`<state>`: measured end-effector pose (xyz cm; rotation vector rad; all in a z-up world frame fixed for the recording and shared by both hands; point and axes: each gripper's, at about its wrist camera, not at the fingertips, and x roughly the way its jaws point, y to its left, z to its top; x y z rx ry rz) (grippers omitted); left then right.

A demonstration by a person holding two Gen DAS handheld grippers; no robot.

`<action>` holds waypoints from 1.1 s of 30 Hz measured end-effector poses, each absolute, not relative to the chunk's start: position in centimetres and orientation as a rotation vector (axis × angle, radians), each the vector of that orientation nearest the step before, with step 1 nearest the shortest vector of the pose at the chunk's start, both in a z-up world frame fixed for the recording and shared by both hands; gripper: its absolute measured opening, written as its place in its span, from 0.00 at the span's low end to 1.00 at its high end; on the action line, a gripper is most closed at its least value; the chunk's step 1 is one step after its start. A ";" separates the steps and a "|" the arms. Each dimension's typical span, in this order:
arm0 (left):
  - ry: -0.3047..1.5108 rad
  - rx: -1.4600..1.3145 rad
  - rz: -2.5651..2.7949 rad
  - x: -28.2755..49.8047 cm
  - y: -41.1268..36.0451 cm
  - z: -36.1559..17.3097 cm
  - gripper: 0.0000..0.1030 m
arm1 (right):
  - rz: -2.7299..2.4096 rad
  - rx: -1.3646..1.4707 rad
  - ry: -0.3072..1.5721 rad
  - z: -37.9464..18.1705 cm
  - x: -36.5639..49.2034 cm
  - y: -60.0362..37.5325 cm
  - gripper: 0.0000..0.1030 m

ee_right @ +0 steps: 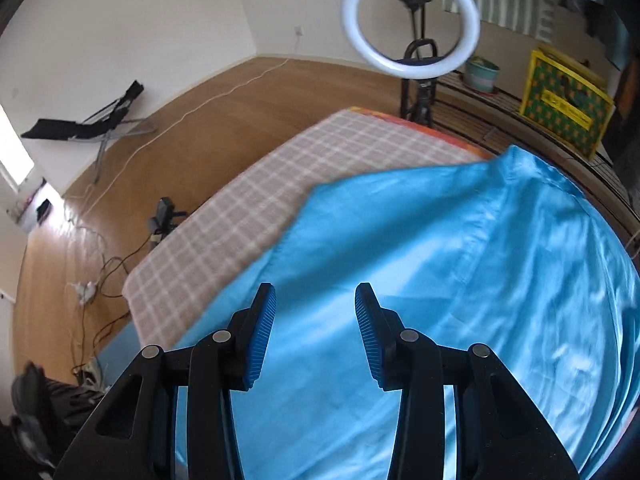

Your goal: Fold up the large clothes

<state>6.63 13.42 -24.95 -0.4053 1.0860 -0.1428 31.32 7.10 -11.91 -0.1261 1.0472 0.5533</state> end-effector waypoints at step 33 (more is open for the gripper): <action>0.988 -0.596 -0.096 5.3 16.7 -27.2 0.00 | 0.400 -0.099 1.251 -25.8 43.2 18.1 0.01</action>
